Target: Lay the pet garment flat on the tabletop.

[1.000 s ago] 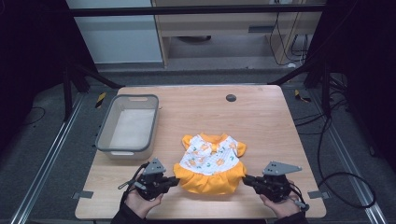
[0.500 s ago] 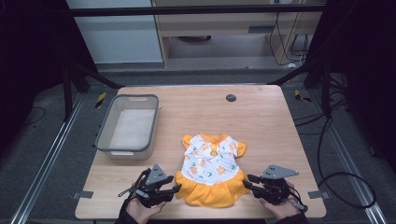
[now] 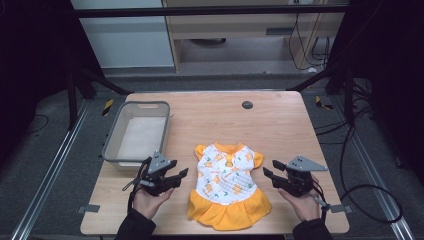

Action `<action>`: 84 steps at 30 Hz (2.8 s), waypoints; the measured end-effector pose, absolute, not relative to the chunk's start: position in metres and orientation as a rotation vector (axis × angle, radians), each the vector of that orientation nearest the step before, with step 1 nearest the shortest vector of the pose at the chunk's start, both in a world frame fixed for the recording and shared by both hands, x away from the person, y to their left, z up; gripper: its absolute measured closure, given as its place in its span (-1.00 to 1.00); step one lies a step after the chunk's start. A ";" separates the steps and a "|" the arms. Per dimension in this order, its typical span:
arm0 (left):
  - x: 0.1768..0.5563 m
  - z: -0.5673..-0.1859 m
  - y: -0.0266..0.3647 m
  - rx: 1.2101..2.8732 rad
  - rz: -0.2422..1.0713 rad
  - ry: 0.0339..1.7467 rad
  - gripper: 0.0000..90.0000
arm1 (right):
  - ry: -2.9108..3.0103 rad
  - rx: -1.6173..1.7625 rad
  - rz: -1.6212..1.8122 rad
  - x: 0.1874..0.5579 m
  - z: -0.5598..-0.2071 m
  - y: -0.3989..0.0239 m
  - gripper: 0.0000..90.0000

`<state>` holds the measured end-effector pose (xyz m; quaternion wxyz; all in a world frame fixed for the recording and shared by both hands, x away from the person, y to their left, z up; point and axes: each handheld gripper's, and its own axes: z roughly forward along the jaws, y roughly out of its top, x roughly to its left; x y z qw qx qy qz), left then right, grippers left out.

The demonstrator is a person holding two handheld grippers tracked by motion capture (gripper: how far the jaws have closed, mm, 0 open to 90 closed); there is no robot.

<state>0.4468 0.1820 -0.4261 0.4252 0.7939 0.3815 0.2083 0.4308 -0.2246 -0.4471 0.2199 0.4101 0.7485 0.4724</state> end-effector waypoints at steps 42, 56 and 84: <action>0.558 -0.496 0.132 2.089 0.427 1.174 0.97 | 2.245 1.314 1.020 0.524 -0.501 -0.195 0.89; 0.548 -0.438 0.152 1.891 0.557 1.063 1.00 | 2.061 1.132 1.173 0.522 -0.445 -0.191 0.92; 0.502 -0.409 0.173 1.931 0.576 1.003 0.03 | 2.023 1.114 1.219 0.480 -0.415 -0.212 0.15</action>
